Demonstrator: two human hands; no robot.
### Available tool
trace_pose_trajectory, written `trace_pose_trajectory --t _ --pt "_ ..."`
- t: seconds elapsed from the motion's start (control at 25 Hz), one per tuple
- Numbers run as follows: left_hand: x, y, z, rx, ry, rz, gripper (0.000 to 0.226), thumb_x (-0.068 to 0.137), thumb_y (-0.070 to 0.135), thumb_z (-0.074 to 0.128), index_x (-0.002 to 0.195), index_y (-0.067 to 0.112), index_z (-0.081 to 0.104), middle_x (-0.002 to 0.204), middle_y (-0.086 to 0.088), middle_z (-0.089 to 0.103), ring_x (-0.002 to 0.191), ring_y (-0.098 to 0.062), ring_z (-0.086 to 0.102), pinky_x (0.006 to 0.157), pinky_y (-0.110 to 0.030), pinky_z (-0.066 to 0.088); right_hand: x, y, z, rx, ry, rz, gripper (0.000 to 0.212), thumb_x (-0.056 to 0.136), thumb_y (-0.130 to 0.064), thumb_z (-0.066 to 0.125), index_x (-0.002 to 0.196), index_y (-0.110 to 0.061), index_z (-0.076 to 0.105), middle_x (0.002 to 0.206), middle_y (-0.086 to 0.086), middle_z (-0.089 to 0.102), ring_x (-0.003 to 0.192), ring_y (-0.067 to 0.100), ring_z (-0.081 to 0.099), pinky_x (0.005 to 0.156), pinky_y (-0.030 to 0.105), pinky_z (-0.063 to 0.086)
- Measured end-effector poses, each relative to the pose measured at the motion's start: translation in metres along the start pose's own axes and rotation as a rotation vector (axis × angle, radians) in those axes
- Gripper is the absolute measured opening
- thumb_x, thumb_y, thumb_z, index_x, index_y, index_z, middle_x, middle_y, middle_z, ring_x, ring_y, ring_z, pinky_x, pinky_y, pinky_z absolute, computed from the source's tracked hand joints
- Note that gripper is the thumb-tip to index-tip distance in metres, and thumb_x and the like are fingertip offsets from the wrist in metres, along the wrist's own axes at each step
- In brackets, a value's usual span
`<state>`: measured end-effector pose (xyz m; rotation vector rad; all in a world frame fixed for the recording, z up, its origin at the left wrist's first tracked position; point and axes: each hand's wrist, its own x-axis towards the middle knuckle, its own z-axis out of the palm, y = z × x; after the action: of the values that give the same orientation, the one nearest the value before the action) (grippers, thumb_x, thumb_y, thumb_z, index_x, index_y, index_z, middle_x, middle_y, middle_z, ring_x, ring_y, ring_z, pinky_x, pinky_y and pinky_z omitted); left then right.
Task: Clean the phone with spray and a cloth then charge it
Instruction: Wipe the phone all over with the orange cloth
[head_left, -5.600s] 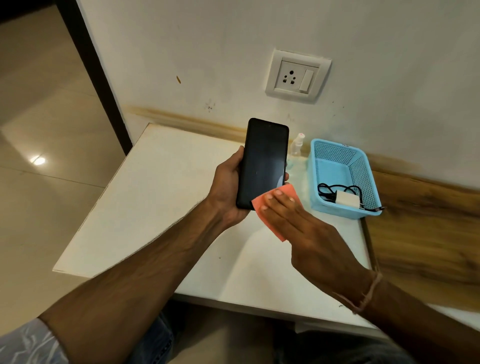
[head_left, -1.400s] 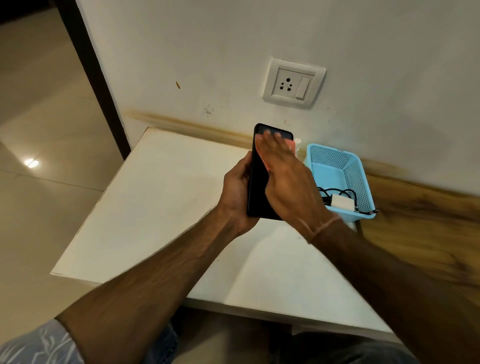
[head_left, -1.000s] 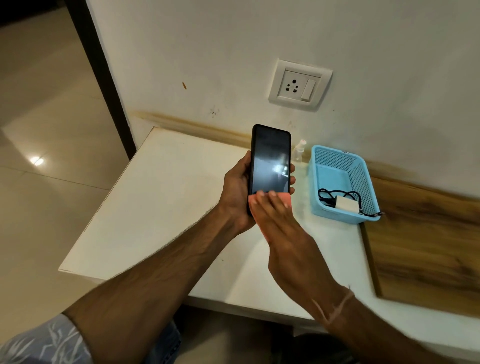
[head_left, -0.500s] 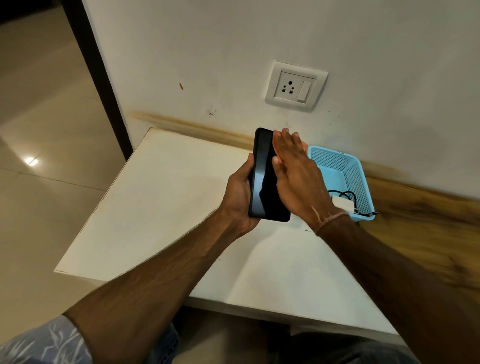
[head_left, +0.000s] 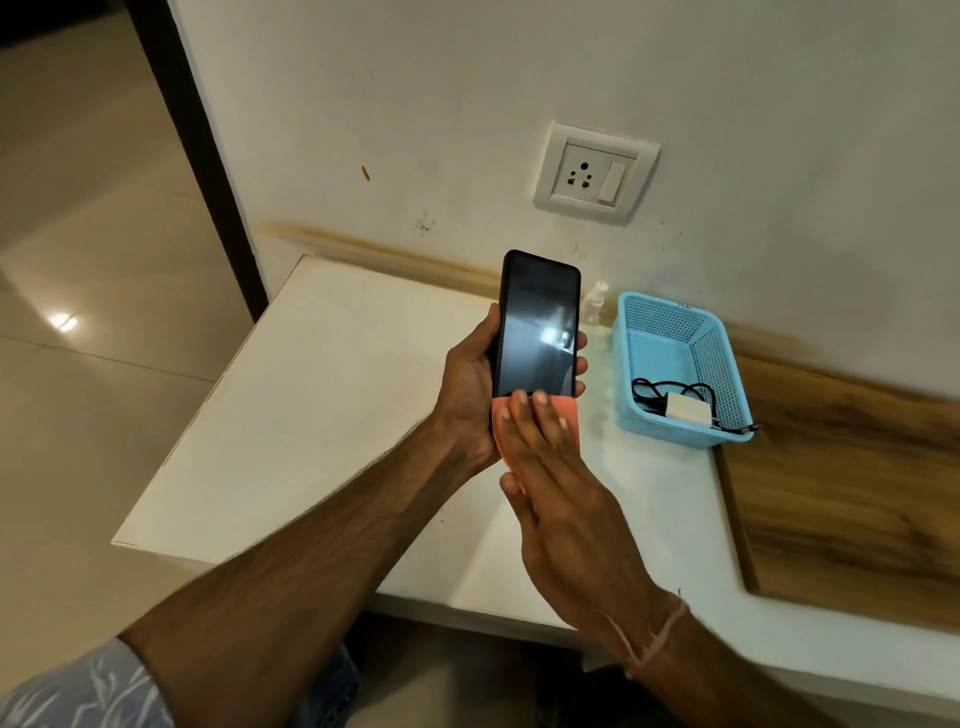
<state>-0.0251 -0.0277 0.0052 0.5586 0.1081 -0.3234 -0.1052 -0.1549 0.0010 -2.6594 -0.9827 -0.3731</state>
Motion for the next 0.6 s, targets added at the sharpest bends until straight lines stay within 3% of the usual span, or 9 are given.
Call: trace_pose_trajectory --t 0.08,0.24,0.36,0.44,0.52,0.6 --pt "0.001 0.002 0.001 -0.022 -0.011 0.012 0.074 0.100 0.055 0.033 0.146 -0.002 0.042 0.136 -0.025 0.049 0.107 -0.034 0.056 0.096 -0.043 0.046 0.018 0.008 -0.007 0.006 -0.046 -0.045 0.046 0.103 -0.024 0.027 0.146 -0.007 0.027 0.154 0.007 0.024 0.145 0.023 0.019 0.118 0.041 0.022" --pt "0.002 -0.006 0.005 -0.029 0.028 0.044 0.061 0.100 0.051 0.039 0.141 0.007 0.053 0.141 -0.019 0.056 0.124 -0.033 0.059 0.100 -0.041 0.051 0.087 0.027 -0.020 0.117 -0.036 0.158 0.050 0.105 -0.023 0.030 0.152 -0.014 0.017 0.161 0.001 0.009 0.149 0.013 -0.001 0.122 0.035 0.006" --pt "0.002 -0.008 0.008 0.009 0.052 0.116 0.045 0.098 0.049 0.045 0.115 0.021 0.075 0.124 -0.008 0.071 0.113 -0.027 0.068 0.090 -0.039 0.058 0.125 0.036 -0.024 0.072 -0.036 0.227 0.051 0.106 -0.025 0.027 0.153 -0.015 0.011 0.162 0.004 0.004 0.149 0.016 -0.004 0.122 0.035 0.000" --pt "0.001 -0.010 0.006 0.024 0.063 0.128 0.046 0.100 0.051 0.042 0.106 0.024 0.079 0.118 -0.006 0.073 0.108 -0.025 0.071 0.082 -0.036 0.059 0.129 0.035 -0.021 0.057 -0.034 0.241 0.052 0.106 -0.025 0.025 0.153 -0.014 0.006 0.162 0.005 -0.001 0.149 0.017 -0.007 0.121 0.033 -0.007" --pt "0.000 -0.011 0.003 0.005 0.045 0.098 0.049 0.101 0.051 0.039 0.116 0.021 0.075 0.123 -0.008 0.071 0.110 -0.026 0.070 0.084 -0.036 0.058 0.114 0.029 -0.017 0.110 -0.016 0.219 0.052 0.105 -0.024 0.026 0.153 -0.014 0.007 0.161 0.003 -0.001 0.148 0.015 -0.008 0.122 0.036 -0.005" --pt "-0.001 -0.006 0.001 -0.008 0.006 0.055 0.061 0.101 0.053 0.036 0.137 0.009 0.058 0.134 -0.014 0.062 0.113 -0.029 0.065 0.094 -0.039 0.054 0.083 0.017 -0.013 0.192 -0.018 0.171 0.051 0.105 -0.024 0.028 0.153 -0.016 0.012 0.161 -0.002 0.002 0.148 0.011 -0.006 0.122 0.038 0.004"
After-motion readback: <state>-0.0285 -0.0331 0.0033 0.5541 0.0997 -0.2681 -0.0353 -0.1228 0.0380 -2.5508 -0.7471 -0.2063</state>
